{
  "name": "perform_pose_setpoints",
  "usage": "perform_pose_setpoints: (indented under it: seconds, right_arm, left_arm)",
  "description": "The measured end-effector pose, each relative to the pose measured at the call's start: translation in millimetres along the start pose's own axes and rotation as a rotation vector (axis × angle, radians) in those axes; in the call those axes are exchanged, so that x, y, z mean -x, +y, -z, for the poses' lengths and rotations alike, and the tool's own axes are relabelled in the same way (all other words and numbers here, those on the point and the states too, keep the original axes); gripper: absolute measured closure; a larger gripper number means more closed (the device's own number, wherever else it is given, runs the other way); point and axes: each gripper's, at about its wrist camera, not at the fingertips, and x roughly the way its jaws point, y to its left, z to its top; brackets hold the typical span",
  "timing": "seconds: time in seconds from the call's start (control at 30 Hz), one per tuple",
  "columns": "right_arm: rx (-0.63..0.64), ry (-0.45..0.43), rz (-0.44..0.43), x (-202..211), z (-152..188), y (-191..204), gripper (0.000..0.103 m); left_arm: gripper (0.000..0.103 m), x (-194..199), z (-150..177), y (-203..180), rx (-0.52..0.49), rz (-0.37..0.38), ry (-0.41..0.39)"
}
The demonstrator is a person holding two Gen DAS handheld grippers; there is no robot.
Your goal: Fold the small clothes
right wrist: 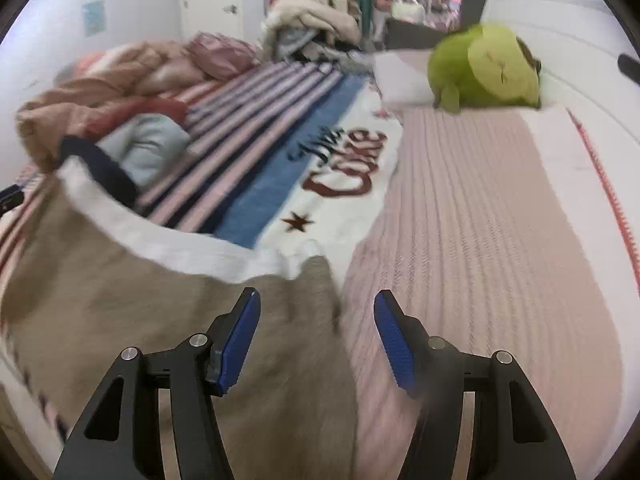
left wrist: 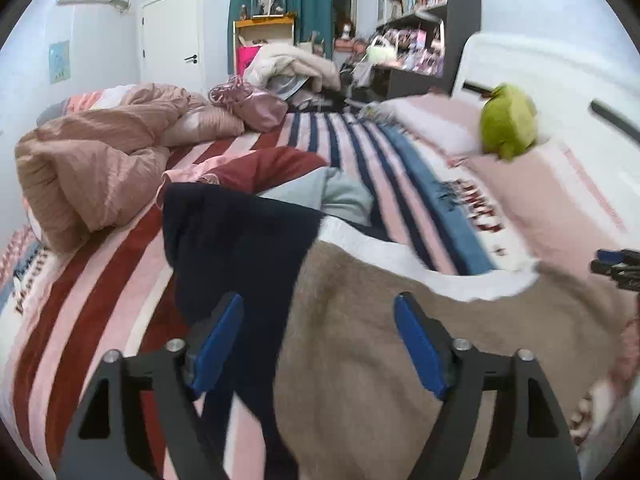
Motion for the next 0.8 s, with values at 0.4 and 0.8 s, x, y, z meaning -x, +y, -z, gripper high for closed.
perform_pose_setpoints:
  seconds: [0.4, 0.8]
  right_arm:
    - [0.036, -0.104, -0.309, 63, 106, 105, 0.03]
    - [-0.026, 0.007, -0.324, 38, 143, 119, 0.03]
  left_arm:
    - [0.017, 25, 145, -9, -0.095, 0.108, 0.127]
    - [0.097, 16, 154, -19, -0.042, 0.281, -0.015]
